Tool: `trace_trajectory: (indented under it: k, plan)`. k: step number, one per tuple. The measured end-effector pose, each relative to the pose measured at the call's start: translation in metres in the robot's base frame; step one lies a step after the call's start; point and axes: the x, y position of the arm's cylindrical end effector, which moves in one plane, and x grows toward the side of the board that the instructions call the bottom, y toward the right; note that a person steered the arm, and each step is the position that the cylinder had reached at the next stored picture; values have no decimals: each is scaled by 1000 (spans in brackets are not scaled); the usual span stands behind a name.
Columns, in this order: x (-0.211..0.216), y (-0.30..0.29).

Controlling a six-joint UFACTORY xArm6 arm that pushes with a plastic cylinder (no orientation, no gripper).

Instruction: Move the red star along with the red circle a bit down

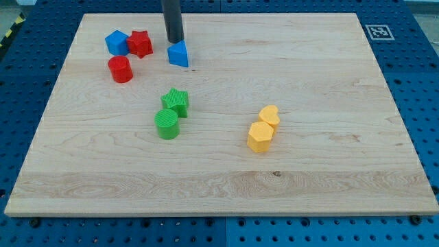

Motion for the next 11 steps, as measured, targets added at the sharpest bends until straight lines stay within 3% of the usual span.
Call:
trace_trajectory:
  k: [1,3,5,9,11]
  plan:
    - [-16,-16]
    - [3,-68]
    - [5,-61]
    - [77,-62]
    - [77,-78]
